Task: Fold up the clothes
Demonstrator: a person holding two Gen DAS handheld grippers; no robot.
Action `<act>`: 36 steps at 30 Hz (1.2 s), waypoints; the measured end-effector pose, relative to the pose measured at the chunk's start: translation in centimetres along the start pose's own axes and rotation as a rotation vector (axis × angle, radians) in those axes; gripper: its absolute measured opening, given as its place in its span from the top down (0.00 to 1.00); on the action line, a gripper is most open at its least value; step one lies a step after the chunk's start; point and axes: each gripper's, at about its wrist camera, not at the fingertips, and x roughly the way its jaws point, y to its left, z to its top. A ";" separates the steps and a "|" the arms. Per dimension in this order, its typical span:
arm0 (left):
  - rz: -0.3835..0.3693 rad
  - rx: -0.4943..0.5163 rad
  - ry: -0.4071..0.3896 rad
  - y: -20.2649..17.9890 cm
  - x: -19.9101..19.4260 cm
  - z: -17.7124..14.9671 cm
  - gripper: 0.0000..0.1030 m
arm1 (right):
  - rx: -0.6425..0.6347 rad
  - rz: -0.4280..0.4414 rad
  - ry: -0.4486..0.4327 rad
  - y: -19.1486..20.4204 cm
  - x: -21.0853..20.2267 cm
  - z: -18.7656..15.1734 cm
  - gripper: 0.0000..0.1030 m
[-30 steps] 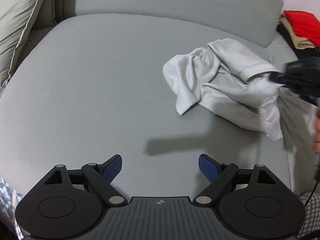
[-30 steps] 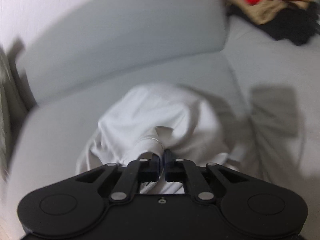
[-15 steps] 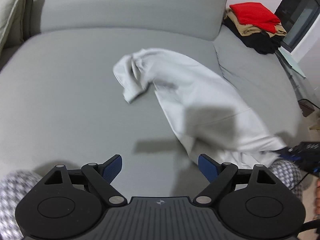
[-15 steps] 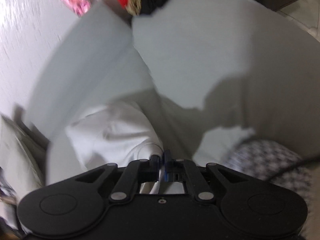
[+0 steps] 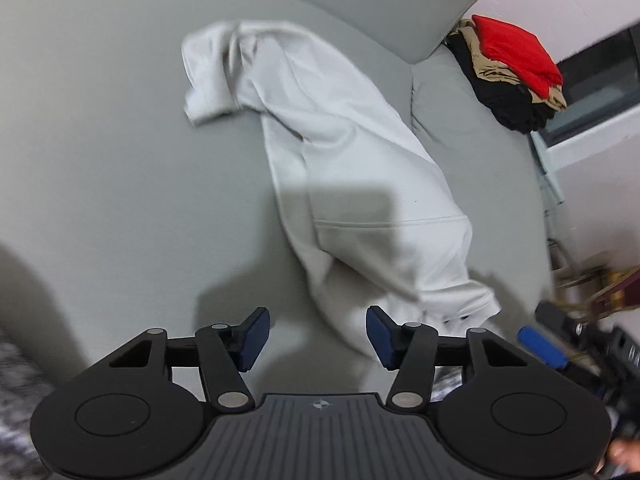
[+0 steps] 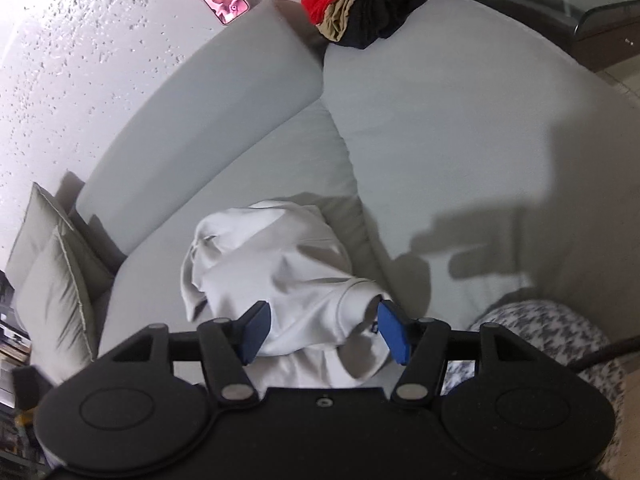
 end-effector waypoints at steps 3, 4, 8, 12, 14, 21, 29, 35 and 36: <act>-0.039 -0.052 0.027 0.6 1.7 0.3 0.57 | 0.000 0.019 0.002 -0.1 0.2 0.0 0.42; -0.044 -0.057 0.023 0.6 1.8 0.4 0.60 | 0.001 0.024 0.002 -0.1 0.3 0.1 0.41; -0.038 -0.025 0.025 -0.1 2.9 0.8 0.63 | 0.009 0.034 0.001 -0.4 0.2 0.1 0.40; 0.019 0.071 0.034 -1.8 4.0 1.2 0.69 | 0.008 0.031 -0.002 -0.5 0.2 0.0 0.40; 0.048 0.115 0.038 -2.6 4.6 1.3 0.88 | -0.010 0.029 -0.004 -0.2 0.3 0.1 0.40; 0.145 0.152 -0.062 -3.2 3.0 0.5 0.96 | -0.178 0.024 -0.024 3.5 1.6 0.4 0.32; 0.257 0.282 -0.316 -3.0 -5.3 -2.1 0.97 | -0.447 0.133 0.069 12.0 7.5 -0.1 0.24; 0.294 0.325 -0.294 -2.4 -4.6 -2.8 0.97 | -0.492 0.132 0.224 16.4 14.7 -1.4 0.06; 0.299 0.329 -0.286 -2.5 -4.1 -3.0 0.97 | -0.505 0.106 0.248 16.7 15.7 -1.7 0.06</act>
